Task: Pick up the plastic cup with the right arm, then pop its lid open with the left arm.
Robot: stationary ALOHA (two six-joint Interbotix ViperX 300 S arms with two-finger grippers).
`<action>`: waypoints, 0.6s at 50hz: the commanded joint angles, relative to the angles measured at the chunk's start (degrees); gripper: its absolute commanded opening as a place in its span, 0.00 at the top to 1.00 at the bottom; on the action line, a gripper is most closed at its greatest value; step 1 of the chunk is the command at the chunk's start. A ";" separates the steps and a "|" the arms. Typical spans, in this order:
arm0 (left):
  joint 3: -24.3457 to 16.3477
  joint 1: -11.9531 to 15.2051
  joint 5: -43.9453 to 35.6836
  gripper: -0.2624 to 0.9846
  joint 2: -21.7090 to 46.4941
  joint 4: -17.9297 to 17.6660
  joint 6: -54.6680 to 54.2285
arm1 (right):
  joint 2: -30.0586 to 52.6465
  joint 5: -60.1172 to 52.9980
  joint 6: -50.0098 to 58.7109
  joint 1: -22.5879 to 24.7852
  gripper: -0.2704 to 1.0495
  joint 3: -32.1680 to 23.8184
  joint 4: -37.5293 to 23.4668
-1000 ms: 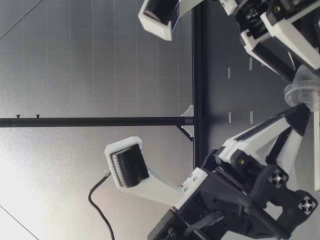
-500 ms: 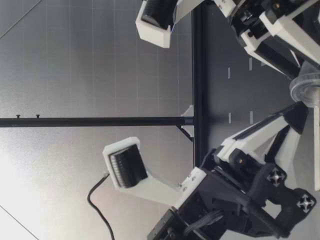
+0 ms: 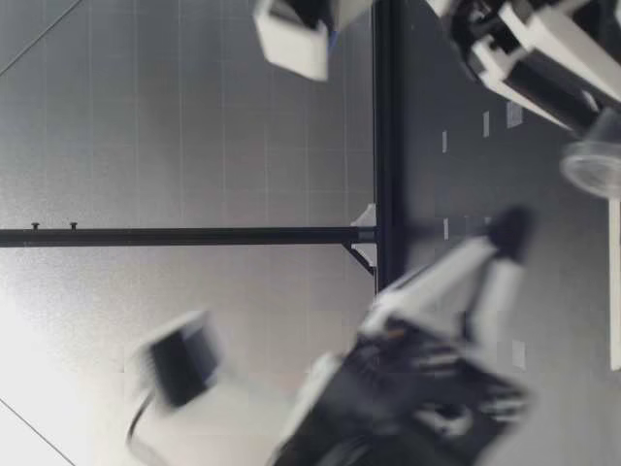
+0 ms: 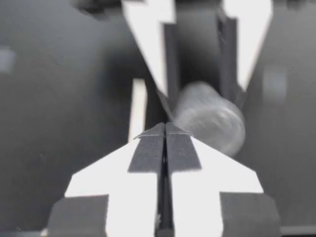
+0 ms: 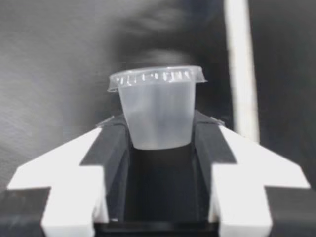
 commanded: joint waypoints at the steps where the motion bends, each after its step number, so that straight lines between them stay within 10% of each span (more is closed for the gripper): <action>1: 3.96 0.09 -11.87 0.85 -4.31 -5.01 -3.96 | -3.16 -7.38 -0.26 -0.35 0.51 1.14 0.00; 15: 15.47 -1.32 -40.34 0.84 -3.60 -10.11 -47.11 | -2.81 -35.60 -3.34 -2.64 0.52 4.57 0.09; 30: 9.67 -2.37 -43.07 0.62 -2.55 4.57 -79.98 | -1.49 -44.91 -11.95 -5.01 0.52 2.72 1.05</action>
